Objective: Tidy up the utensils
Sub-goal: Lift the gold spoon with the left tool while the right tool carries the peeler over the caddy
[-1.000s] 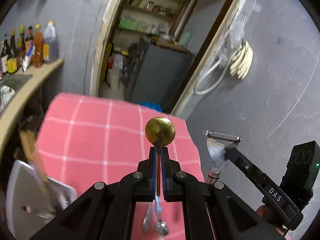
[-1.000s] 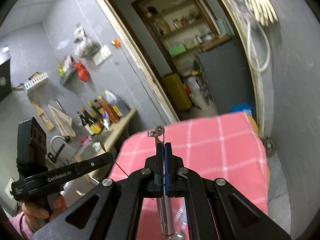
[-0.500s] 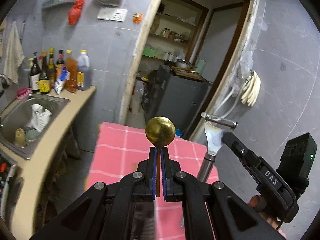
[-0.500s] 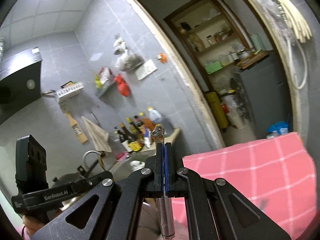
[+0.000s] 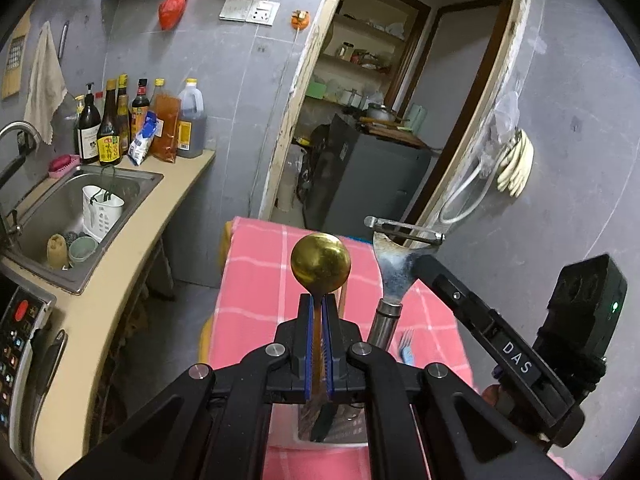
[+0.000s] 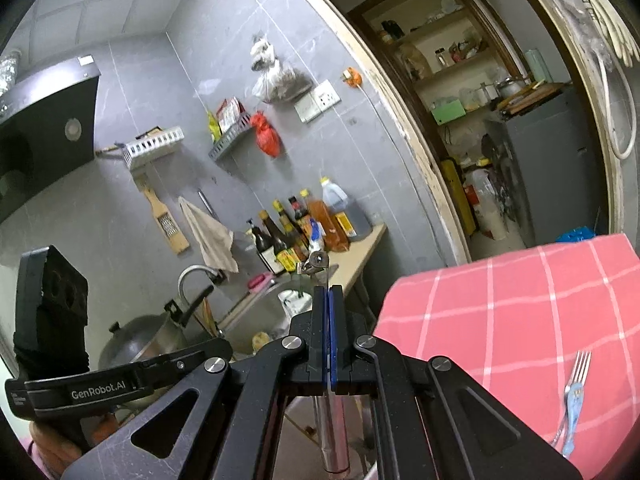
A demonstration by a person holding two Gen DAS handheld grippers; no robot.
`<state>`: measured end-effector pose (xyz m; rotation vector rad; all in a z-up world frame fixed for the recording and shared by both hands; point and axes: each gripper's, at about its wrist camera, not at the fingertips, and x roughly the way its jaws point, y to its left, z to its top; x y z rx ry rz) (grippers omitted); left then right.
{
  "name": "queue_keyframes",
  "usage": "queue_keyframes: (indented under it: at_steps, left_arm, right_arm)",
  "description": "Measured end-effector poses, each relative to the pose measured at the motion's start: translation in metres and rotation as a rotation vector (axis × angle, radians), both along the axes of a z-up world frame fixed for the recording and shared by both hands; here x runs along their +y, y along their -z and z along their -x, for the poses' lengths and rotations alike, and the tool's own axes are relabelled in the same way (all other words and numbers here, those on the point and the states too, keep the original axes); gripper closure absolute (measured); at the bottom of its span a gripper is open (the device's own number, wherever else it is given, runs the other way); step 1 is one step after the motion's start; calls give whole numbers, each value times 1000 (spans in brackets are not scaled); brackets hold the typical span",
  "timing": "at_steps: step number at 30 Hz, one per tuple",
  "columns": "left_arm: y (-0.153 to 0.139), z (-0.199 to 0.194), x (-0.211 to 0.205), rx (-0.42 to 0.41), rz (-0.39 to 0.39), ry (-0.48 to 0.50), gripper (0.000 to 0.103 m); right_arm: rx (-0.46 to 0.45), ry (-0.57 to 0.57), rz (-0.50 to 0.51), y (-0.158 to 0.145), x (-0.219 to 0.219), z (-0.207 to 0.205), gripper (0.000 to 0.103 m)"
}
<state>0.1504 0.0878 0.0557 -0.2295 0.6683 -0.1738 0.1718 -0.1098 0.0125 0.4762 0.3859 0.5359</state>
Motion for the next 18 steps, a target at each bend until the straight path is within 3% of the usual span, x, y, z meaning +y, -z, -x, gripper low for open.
queue_keyframes:
  at_steps: [7,18]
  left_arm:
    - [24,3,-5,48,-24,20,98]
    - [39,4,-8,109,-31,25,98]
  right_arm:
    - [51,1,12,19,-5,2,102]
    - [101,-23,43,35,1,9,101]
